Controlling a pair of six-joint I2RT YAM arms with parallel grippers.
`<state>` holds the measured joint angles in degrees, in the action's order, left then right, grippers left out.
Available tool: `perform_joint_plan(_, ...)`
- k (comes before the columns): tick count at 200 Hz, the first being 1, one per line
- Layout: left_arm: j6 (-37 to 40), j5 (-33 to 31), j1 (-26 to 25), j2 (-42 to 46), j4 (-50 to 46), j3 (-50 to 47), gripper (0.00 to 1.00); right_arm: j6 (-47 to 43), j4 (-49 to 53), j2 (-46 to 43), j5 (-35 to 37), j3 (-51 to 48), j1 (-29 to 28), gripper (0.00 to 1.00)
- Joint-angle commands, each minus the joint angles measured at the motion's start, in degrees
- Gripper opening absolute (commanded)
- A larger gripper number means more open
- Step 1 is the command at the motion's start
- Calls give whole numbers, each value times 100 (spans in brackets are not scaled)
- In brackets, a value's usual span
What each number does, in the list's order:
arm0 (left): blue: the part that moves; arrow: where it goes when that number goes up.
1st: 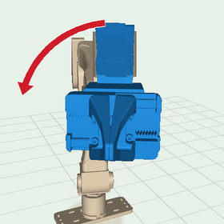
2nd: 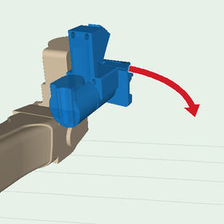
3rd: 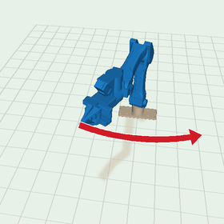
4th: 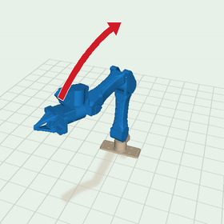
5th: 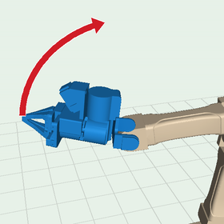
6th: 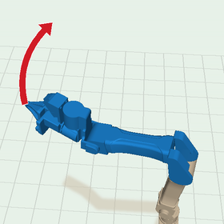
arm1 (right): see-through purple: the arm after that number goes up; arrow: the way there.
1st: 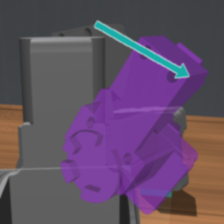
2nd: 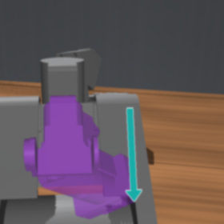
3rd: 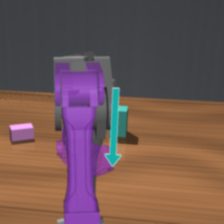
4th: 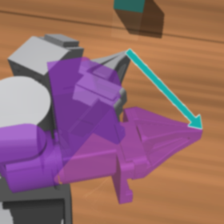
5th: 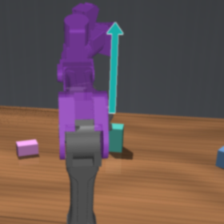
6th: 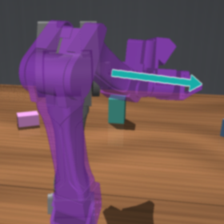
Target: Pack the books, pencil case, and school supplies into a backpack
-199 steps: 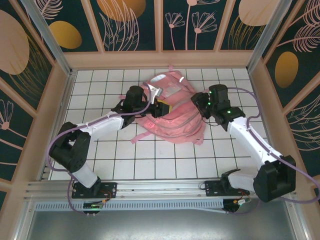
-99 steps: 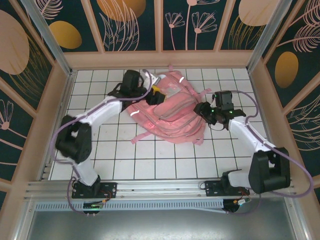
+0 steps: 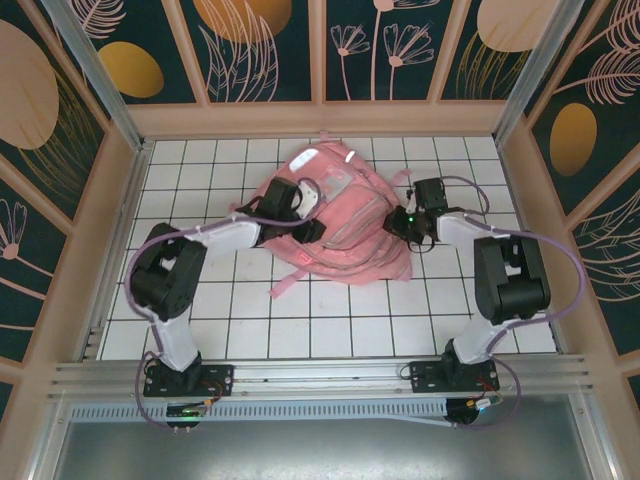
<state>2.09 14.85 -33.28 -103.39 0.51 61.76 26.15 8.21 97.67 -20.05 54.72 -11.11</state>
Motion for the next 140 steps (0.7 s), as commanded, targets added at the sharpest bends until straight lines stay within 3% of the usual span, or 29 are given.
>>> perform_joint_plan(1, -595, 834, -474, 638, -80, -912, 54, -436, -758, 522, -299, 410, 91, 23)
perform_joint_plan(11, -863, 1304, -588, 938, 206, -1315, 54, -490, -957, 751, -310, 549, 105, 23)
perform_joint_plan(29, -945, 1243, -713, 1471, 366, -1765, 54, -552, -1295, 1100, -389, 762, 103, 26)
perform_joint_plan(60, 422, 630, -714, 2357, -252, -1554, 55, -265, -1476, 1125, -757, 900, 117, 31)
perform_joint_plan(74, 1368, 554, -715, 2526, -412, -1418, 57, -260, -1313, 811, -614, 844, 113, 35)
perform_joint_plan(91, 2345, 666, -714, 2471, -209, -1387, 58, -307, -881, 228, 202, 632, 131, 38)
perform_joint_plan(122, 2736, 744, -812, 1746, 225, -941, 58, -326, -515, -1026, 736, -189, 318, 42)
perform_joint_plan(140, 3315, 1051, -1004, 1332, 275, -851, 68, -354, -271, -1781, 992, -685, 311, 44)
